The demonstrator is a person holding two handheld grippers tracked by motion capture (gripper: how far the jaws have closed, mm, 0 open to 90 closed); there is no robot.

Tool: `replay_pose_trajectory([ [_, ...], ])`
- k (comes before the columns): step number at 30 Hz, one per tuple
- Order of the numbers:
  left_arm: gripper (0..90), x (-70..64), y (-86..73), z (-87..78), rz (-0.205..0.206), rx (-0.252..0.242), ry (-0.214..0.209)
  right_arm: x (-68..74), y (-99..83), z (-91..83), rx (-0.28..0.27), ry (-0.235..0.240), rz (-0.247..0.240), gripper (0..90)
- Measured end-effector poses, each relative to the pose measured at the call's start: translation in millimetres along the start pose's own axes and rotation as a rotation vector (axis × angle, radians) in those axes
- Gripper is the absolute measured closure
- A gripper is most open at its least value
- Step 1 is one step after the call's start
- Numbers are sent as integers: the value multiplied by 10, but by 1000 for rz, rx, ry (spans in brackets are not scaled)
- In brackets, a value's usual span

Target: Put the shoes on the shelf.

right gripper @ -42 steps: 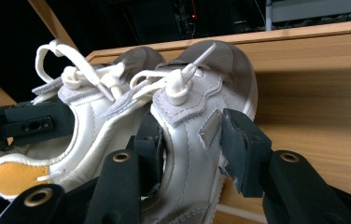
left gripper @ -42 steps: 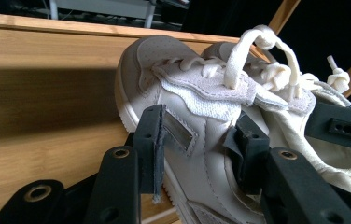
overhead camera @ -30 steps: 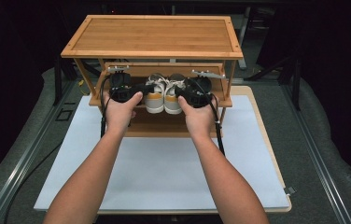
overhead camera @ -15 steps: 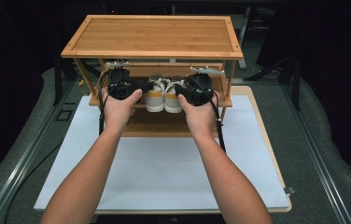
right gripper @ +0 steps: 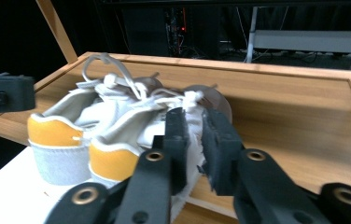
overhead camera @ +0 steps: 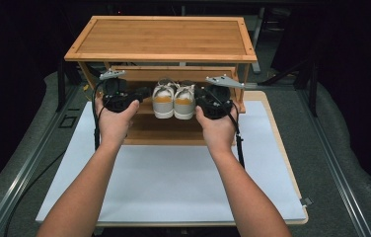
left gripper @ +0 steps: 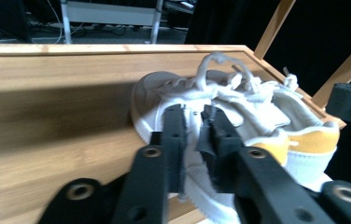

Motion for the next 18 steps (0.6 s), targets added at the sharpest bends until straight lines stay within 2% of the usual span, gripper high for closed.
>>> replay_pose_trajectory([
  [2,884,29,-49,2,-12,5,-6,-44,-37,15,13,8,21,872],
  [6,896,46,-150,36,-17,23,-18,-93,-118,43,36,24,41,900],
  [9,897,40,-207,71,-27,28,-31,-105,-186,69,47,25,37,900],
  [11,897,46,-234,95,-29,33,-30,-117,-229,81,63,15,18,900],
  [18,897,80,-289,193,-52,26,-21,-58,-260,149,68,21,17,900],
])
Point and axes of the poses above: each handheld gripper's, and its own axes: z roughly forward along the jaws, y roughly out of its top, x roughly to its left, the point moved 9 cm from there along z, roughly forward along the jaws, and after that the axes turned 10 degrees about -y, right-handed, at the moved point
